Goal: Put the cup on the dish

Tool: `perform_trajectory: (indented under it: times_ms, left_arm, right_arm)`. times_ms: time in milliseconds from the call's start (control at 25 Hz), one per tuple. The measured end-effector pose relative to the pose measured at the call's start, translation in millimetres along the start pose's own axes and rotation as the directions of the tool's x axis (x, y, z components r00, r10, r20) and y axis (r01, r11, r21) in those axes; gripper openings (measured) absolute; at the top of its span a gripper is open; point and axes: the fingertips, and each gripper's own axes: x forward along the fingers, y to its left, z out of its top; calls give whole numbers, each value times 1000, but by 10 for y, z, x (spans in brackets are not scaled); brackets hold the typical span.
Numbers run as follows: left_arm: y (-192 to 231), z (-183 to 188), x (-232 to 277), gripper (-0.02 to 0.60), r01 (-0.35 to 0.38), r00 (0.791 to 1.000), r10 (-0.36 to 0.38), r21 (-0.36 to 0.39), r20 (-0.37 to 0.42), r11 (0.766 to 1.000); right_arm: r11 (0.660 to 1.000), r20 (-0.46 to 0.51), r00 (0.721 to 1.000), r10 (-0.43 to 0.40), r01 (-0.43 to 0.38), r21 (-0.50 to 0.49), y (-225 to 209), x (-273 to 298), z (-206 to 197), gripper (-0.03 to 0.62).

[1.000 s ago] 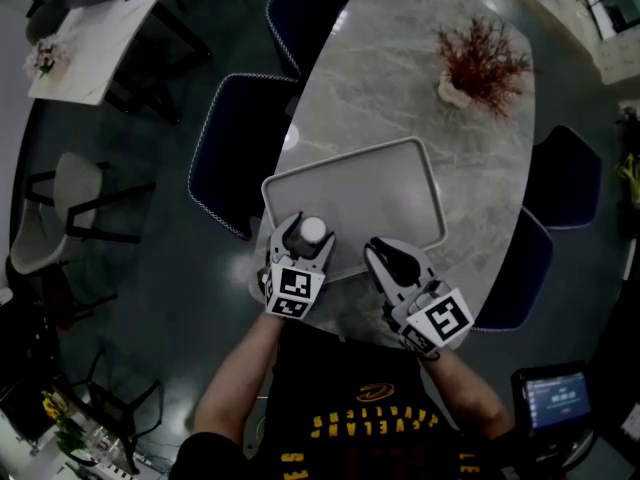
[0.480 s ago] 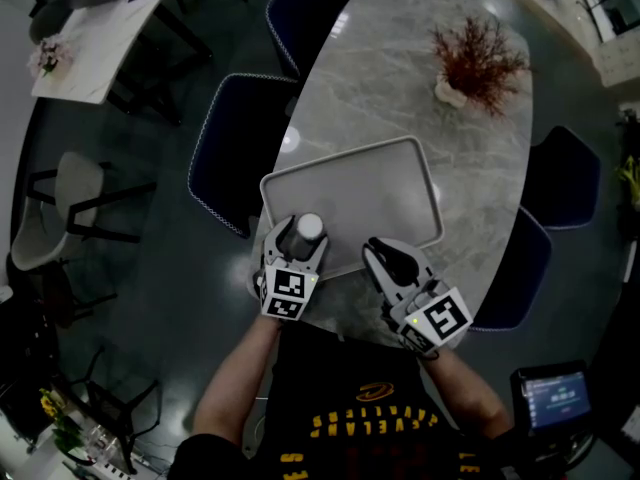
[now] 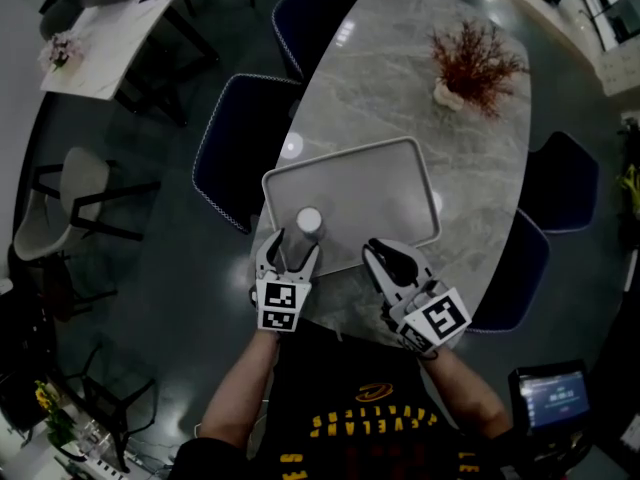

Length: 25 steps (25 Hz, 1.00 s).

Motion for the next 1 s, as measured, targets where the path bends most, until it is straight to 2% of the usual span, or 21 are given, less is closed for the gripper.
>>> perform_trajectory:
  times_ms: [120,240,480,640,800,1000]
  left_arm:
    - [-77,66,-170,295,-11,999,13,-42,45,999]
    - [-194,147,-333,293,-7,996,11,-53,87,999]
    - [-448,355,-651,293,52,989,-36,-107,144,993]
    - [-635,606,-832,290,79,973,-57,-93,224,992]
    - [-815,916,-1076,181,121,941,-92,-71,327,990]
    - [-1063,1117,-1330,69,156,924,-121,-69,363,985]
  right_arm:
    - [1000,-2,1000,6,-6,-8,26,-47,-22,48]
    - [1000,-13,1000,6,-7,-16,45,-99,-74,48]
    - [1000,-56,998,-6,4,-26,134,-229,-117,48]
    - [1000,-63,998,-12,10,-26,123,-320,-129,48]
    - [999,-32,999,-8,7,-33,163,-376,-60,48]
    - [1000,-11,1000,-11,11,-20,230,-510,1,48]
